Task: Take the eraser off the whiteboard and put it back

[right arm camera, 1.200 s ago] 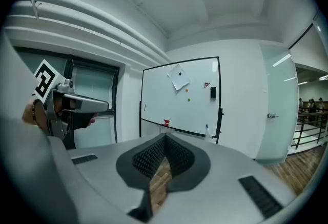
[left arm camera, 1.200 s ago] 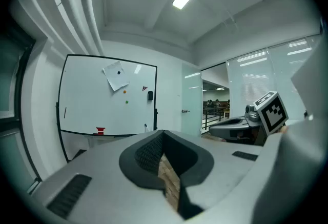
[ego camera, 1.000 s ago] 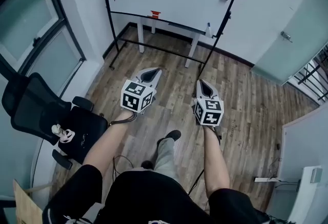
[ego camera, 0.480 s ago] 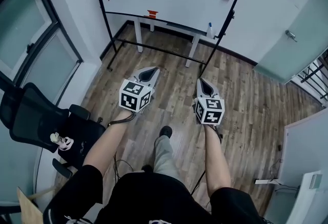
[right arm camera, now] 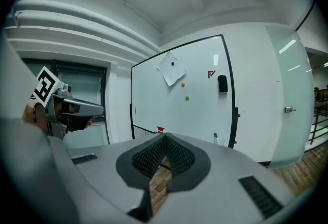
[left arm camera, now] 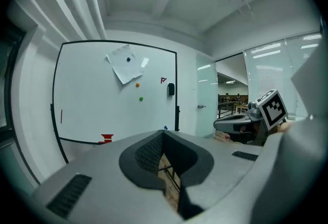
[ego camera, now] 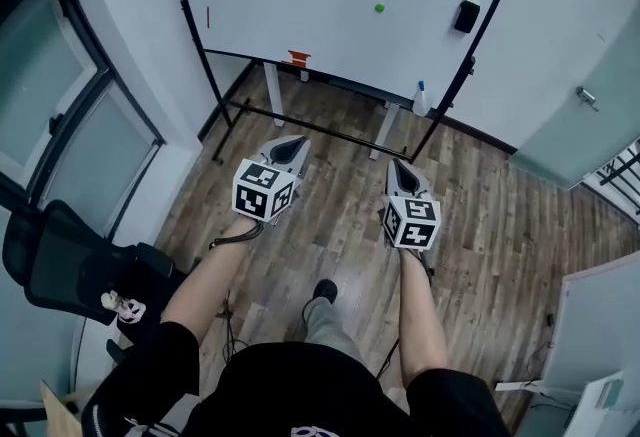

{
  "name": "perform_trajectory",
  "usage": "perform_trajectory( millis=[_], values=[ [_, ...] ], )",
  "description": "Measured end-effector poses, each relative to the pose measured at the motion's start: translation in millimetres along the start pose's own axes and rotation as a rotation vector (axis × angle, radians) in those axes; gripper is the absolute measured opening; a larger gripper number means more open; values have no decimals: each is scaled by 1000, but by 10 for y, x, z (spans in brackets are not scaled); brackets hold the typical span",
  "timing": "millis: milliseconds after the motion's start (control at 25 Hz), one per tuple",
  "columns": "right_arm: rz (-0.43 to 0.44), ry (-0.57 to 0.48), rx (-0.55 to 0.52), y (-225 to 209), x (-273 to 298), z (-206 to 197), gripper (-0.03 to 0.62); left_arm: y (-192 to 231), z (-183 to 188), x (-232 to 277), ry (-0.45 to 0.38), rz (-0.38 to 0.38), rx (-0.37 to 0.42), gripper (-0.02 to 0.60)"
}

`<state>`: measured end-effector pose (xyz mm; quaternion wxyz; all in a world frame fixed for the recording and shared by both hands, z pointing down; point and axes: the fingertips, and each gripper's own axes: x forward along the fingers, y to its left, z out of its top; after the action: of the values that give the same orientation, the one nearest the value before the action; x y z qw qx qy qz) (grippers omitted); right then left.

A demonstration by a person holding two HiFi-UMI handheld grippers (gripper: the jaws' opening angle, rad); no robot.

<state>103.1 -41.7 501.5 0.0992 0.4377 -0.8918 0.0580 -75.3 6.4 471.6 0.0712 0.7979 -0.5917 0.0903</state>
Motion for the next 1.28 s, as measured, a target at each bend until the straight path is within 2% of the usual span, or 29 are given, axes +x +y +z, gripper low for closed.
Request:
perform_trajectory(
  millis=[360,760,1040,1280],
  values=[
    [34,-12,-13,-441,877,342,25,434,319,815,-6,30,-9,12],
    [49,-5,-50,-675,1357,525,25,695,493,1275,-39,45,-31,12],
    [21,-24,-71,-882,1584,712,25,790,640,1672,-69,14,-32,12],
    [-40,-55,-79,-1255,1864,968,25,821,912,2230,-101,-51,-10,12]
  ],
)
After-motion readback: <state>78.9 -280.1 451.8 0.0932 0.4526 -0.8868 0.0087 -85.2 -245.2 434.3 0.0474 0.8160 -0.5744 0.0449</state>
